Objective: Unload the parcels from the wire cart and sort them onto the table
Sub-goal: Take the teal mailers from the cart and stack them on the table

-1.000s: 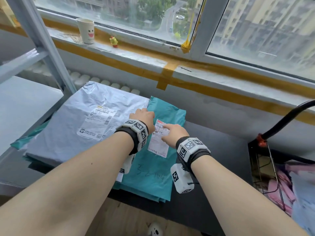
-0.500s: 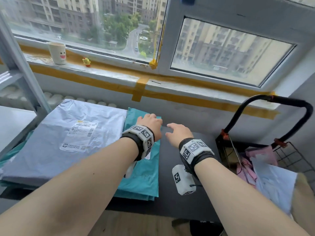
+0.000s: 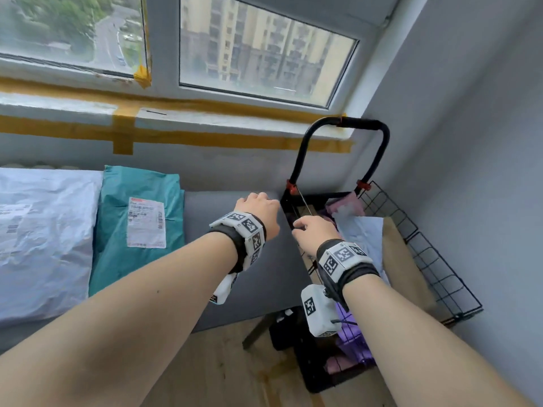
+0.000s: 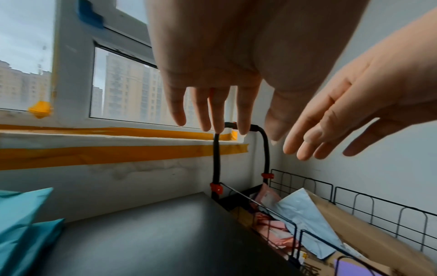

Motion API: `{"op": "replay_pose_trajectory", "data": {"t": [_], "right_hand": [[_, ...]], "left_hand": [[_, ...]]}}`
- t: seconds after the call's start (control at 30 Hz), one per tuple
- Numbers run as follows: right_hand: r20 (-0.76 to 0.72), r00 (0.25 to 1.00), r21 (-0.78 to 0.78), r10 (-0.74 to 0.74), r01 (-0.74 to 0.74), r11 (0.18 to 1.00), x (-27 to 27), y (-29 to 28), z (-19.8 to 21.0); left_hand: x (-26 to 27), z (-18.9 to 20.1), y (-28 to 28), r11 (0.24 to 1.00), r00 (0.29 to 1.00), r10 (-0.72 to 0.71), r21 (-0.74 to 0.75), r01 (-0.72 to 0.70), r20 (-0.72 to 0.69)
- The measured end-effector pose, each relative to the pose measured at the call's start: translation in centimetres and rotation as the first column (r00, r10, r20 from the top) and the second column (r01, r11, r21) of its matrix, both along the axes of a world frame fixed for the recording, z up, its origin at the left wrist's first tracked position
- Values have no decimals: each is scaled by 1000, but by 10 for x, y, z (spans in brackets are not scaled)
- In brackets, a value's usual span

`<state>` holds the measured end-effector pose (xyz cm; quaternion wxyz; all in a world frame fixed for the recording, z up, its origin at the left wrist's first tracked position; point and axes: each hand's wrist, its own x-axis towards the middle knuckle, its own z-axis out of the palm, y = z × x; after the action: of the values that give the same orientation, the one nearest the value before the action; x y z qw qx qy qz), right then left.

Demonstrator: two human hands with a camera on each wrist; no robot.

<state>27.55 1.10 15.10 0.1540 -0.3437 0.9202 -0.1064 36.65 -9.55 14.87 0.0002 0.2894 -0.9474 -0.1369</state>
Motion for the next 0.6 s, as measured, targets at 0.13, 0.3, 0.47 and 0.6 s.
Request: {"op": "replay_pose_trajectory", "data": {"t": [0.13,0.3,0.47,0.6], "right_hand": [[15,998,-37,-68,69,997,-37,45,0],[49,995,-45,-89,91,995,-95,108,-7],[102,984,-43,-148,153,987,-175,186,-22],[114,972,-62,-207,214,975,-236,240,-26]], "left_hand": [[-39,7,36,998,998,-58,-8,58,-10],[-102,2,89,996,996,-86,-23,86,9],[-179,-12,148,993,991,-118,12,117,57],[-237,-25,184,992,990,-122,42,119,67]]}}
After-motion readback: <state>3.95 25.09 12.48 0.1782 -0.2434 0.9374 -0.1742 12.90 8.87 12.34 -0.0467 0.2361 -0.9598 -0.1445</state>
